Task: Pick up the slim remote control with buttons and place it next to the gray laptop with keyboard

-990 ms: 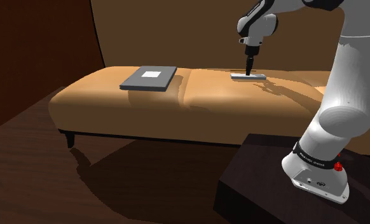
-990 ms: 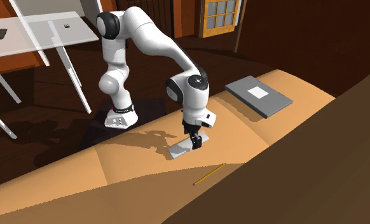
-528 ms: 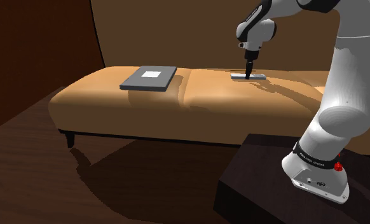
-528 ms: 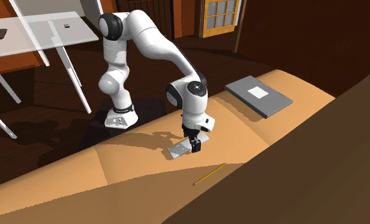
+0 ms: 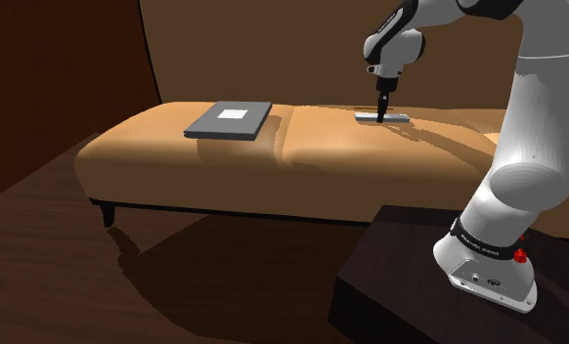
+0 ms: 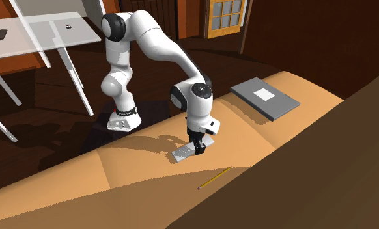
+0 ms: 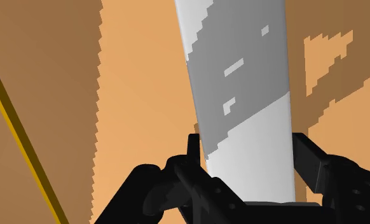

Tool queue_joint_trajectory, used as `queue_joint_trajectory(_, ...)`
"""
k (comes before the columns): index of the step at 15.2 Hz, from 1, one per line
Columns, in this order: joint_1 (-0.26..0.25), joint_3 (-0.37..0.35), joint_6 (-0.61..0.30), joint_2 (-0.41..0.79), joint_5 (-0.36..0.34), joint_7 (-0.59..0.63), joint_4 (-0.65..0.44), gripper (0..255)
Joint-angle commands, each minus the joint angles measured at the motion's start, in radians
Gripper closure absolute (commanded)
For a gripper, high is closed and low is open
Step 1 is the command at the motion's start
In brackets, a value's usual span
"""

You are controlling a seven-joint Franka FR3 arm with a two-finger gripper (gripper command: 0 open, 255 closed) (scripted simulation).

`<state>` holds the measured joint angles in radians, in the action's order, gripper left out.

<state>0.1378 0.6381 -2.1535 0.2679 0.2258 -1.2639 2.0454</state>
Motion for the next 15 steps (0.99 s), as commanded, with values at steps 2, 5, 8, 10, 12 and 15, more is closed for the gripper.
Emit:
queue_joint_trajectory(2, 0.0, 0.0, 0.0, 0.001, 0.0, 0.0, 0.001, 255)
queue_joint_trajectory(5, 0.0, 0.0, 0.0, 0.001, 0.001, 0.0, 0.0, 255)
queue_joint_trajectory(8, -0.004, 0.005, 0.022, -0.016, -0.014, 0.01, -0.008, 255)
queue_joint_trajectory(10, -0.009, 0.01, 0.044, -0.033, -0.027, 0.02, -0.018, 255)
queue_joint_trajectory(12, -0.012, 0.014, 0.067, -0.049, -0.04, 0.029, -0.028, 255)
queue_joint_trajectory(15, -0.017, 0.019, 0.101, -0.071, -0.058, 0.042, -0.046, 255)
